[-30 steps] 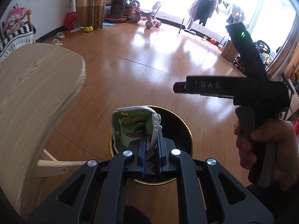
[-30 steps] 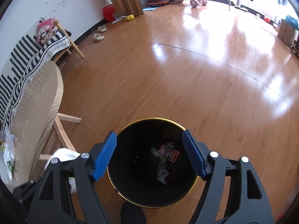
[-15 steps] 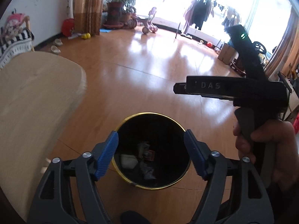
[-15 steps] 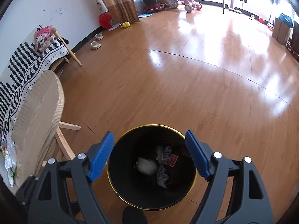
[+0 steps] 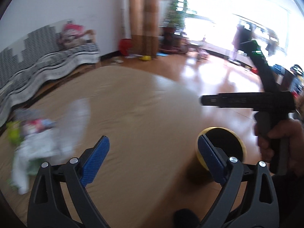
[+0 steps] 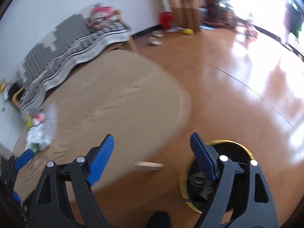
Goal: Collect trash
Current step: 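Grasp the white tissue with the right tool while the left grasps the green-white package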
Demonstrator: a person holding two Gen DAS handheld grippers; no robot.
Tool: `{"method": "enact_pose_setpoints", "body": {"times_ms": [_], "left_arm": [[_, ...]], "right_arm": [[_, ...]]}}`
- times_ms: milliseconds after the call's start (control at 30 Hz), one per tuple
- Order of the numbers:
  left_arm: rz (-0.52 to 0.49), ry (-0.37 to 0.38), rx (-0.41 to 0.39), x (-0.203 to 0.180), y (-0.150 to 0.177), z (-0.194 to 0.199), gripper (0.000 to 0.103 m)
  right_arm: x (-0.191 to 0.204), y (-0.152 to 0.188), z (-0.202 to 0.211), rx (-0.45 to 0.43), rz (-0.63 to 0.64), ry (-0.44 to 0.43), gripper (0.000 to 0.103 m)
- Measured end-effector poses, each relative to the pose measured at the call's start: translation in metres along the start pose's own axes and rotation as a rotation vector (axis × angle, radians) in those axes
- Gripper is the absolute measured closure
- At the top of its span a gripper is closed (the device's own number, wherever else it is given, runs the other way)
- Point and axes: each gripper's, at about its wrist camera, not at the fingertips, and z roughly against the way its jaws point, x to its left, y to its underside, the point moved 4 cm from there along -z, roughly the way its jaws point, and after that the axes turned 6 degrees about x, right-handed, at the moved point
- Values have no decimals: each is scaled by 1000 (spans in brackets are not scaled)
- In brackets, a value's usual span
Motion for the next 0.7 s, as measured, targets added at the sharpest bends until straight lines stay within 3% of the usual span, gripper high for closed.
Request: {"method": "enact_pose_setpoints", "body": {"times_ms": [267,367,500,700], "left_arm": [[246,-256,20,171,52,62,12],[308,-313,37,212,78,78,12],[394,-352,50,254,106,97,12],[427,-351,59,274,124,103,11]], "right_arm": [[185,-2,-29,32,255,-162,24],[241,12,-42,48,355,-191,24],[294,25,-68,87,444,-203,24],[345,29,-104,111,504,-170,24]]}}
